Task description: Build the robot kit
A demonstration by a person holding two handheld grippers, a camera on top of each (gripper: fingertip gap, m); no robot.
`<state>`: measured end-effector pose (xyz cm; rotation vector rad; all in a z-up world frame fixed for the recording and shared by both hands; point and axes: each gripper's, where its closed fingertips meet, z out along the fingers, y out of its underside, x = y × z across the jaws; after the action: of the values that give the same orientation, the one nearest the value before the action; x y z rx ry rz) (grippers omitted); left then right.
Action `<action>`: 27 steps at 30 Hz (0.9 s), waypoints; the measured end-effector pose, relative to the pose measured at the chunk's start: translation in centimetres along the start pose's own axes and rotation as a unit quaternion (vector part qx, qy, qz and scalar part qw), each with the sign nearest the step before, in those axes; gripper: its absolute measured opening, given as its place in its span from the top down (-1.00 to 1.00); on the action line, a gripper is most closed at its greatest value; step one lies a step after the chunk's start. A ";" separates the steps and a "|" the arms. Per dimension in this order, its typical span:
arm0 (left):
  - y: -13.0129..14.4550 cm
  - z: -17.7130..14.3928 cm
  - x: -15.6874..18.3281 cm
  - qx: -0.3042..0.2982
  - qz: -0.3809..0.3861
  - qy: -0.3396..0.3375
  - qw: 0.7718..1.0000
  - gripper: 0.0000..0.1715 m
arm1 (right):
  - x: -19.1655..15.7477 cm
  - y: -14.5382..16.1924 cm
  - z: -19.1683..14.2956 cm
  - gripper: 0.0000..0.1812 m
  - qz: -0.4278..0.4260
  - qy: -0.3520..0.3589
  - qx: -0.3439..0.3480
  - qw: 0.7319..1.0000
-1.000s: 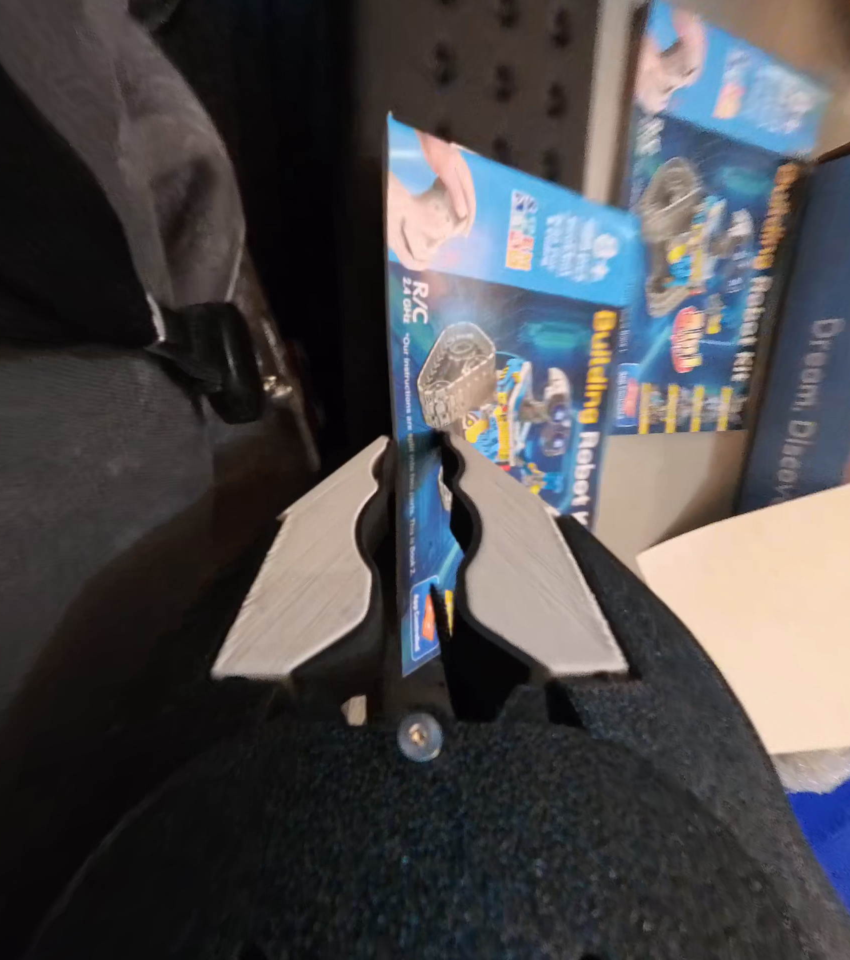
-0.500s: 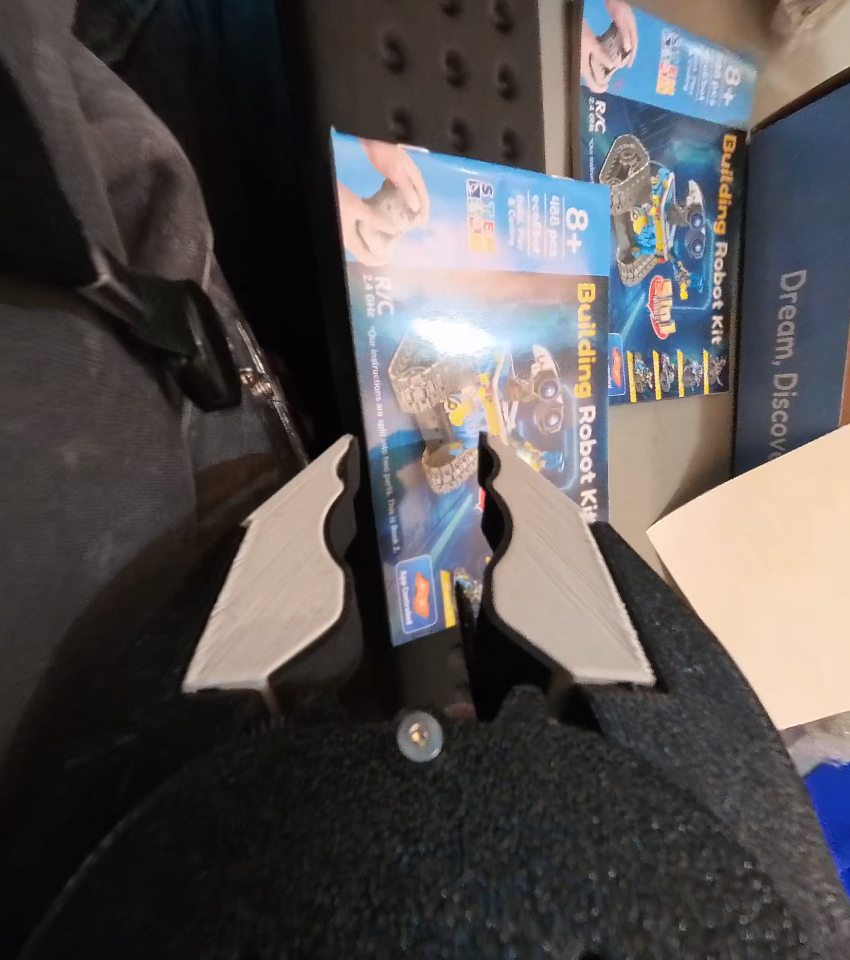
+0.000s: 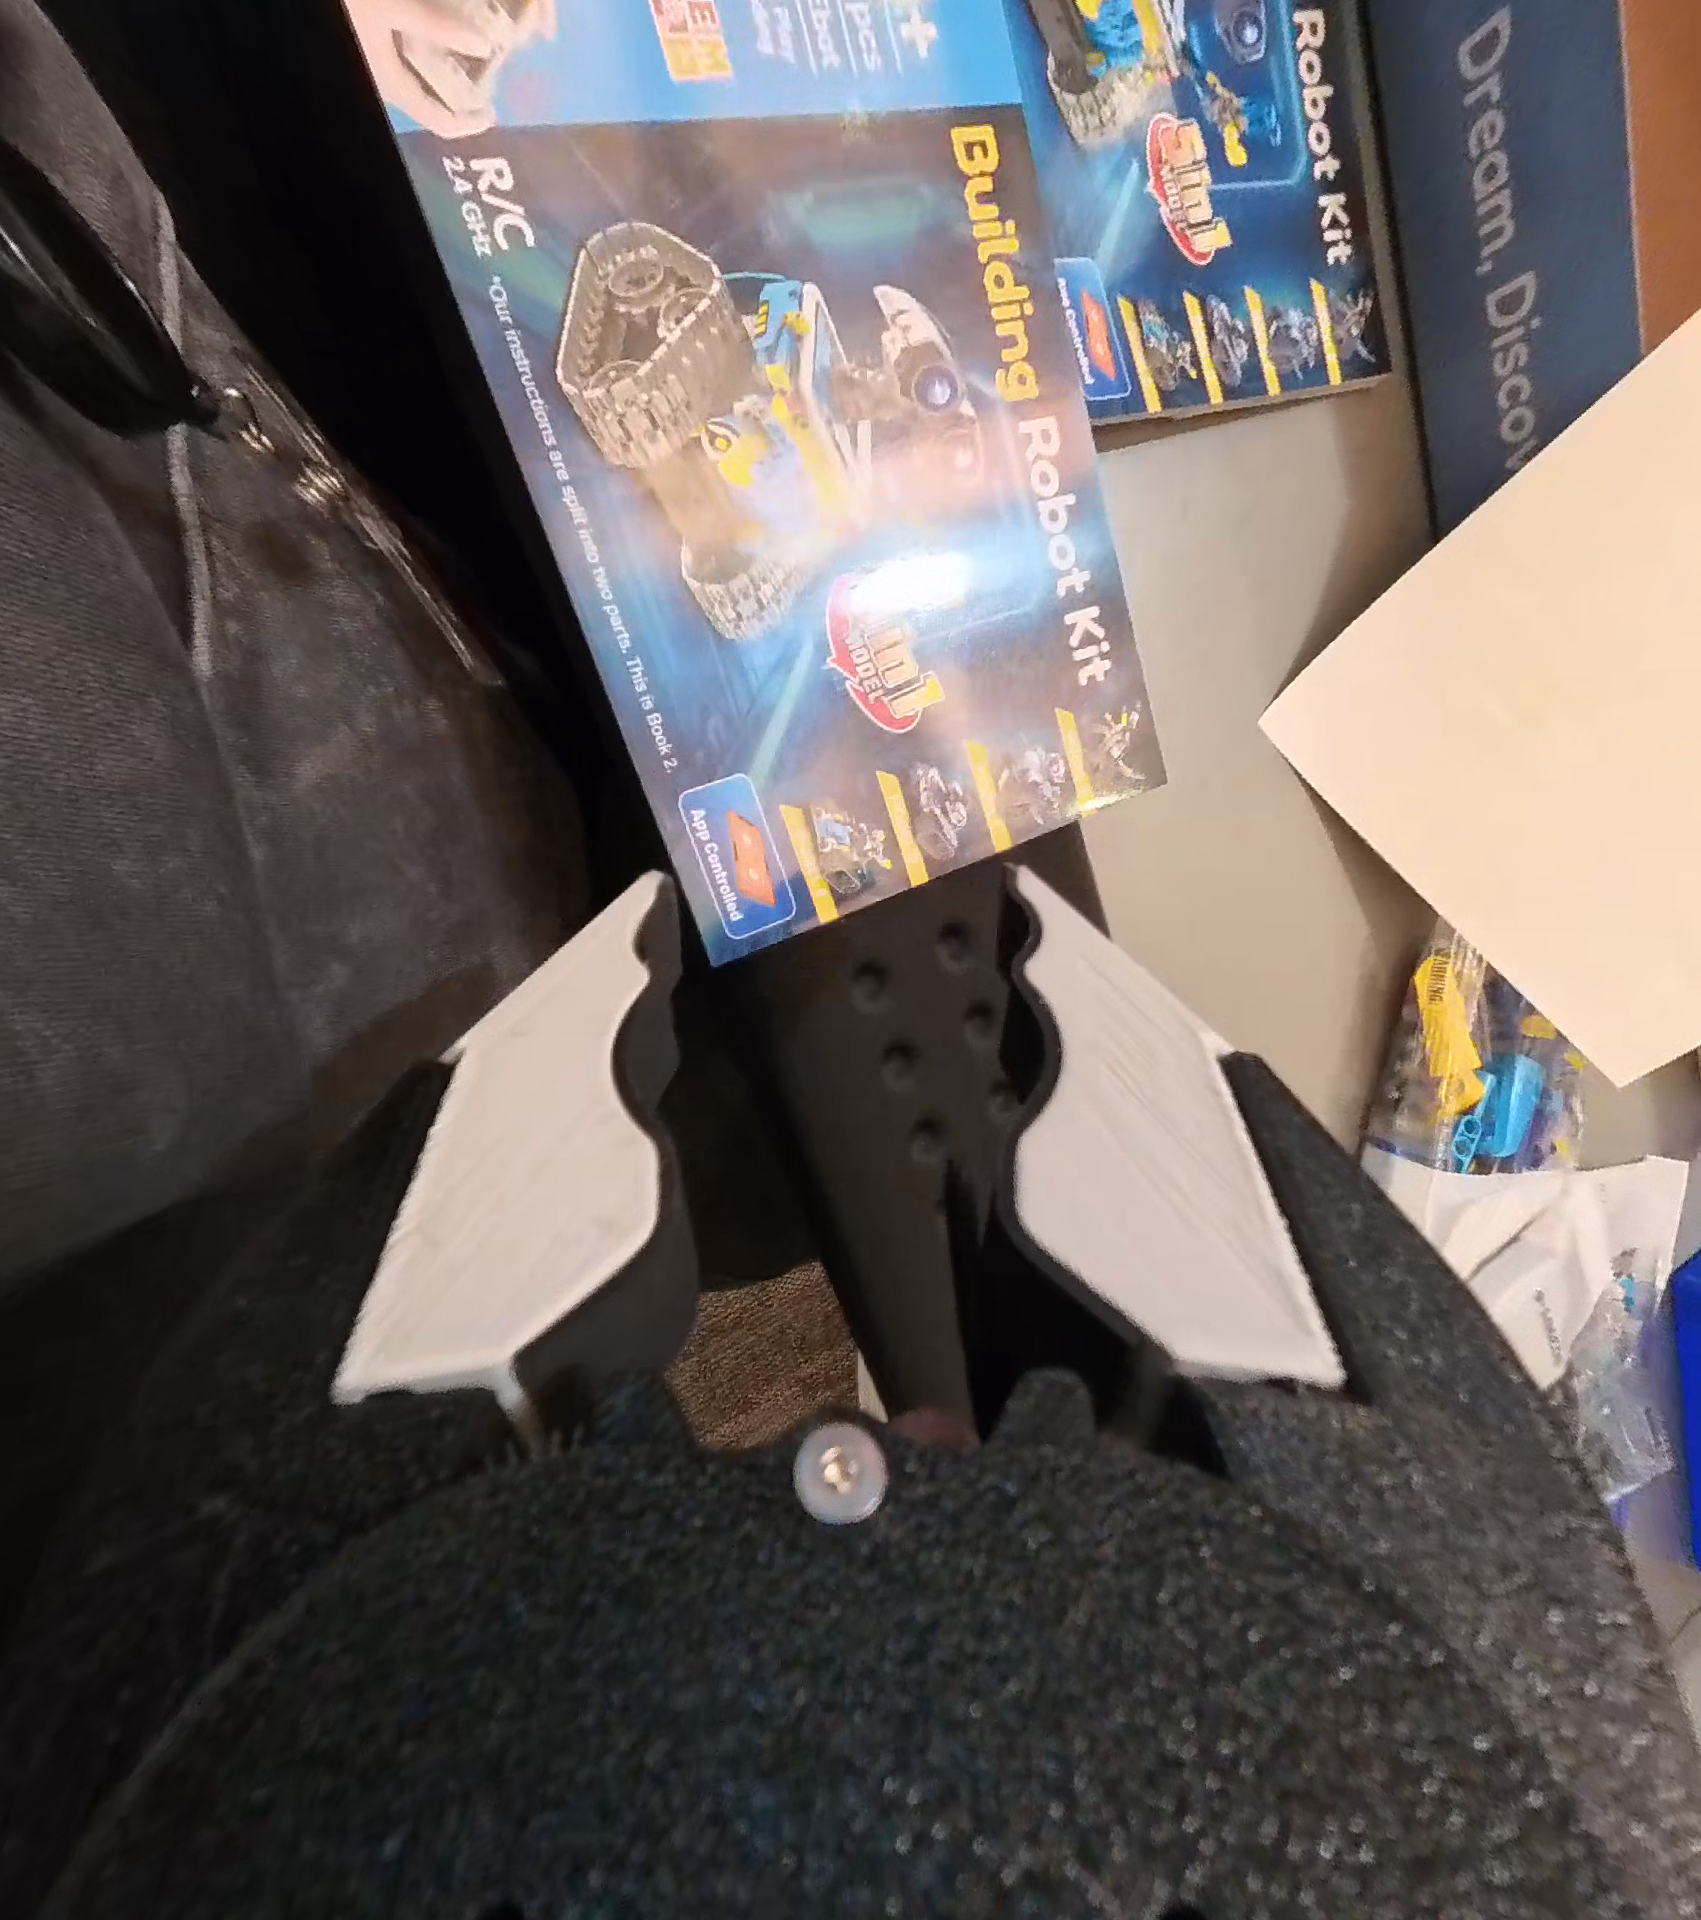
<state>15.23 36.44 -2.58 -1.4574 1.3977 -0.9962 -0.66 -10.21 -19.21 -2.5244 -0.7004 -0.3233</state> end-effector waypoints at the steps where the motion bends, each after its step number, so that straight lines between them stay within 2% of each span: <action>1: 0.0 0.0 0.0 0.000 0.000 0.000 1.000 0.92 | -0.2 0.0 0.1 0.34 -0.001 -0.002 -0.001 1.000; 6: 0.0 0.0 0.0 0.000 0.000 0.000 1.000 0.92 | -1.4 -0.9 0.9 0.34 -0.004 -0.027 0.010 1.000; 8: 0.0 0.0 0.0 0.000 0.001 0.000 1.000 0.92 | -2.4 -2.0 1.7 0.24 -0.012 -0.037 0.022 0.999; 11: 0.0 0.0 0.0 -0.001 0.001 -0.001 1.000 0.92 | -2.7 -4.3 3.0 0.26 -0.056 0.003 0.058 0.997; 13: 0.0 0.0 0.0 -0.001 0.001 -0.001 1.000 0.92 | -3.4 -5.6 3.9 0.23 -0.063 0.000 0.075 0.995; 17: 0.0 0.0 0.0 -0.001 0.002 0.000 1.000 0.92 | -3.5 -5.3 5.8 0.20 -0.082 0.022 0.045 0.995; 19: 0.1 0.0 0.0 -0.001 0.002 0.002 1.000 0.92 | -3.5 -4.9 5.5 0.31 -0.113 0.039 0.030 0.992; 23: 0.1 0.0 0.0 -0.001 0.001 0.002 1.000 0.92 | -4.7 -5.0 3.5 0.68 -0.141 0.020 0.030 0.989; 27: 0.1 -0.1 0.1 -0.004 0.003 0.002 1.000 0.92 | -4.3 -4.5 2.3 0.80 -0.147 0.029 0.021 0.989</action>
<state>15.14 36.38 -2.69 -1.4562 1.4090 -0.9913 -6.47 -7.47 -20.87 -2.3608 -1.0469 -0.4746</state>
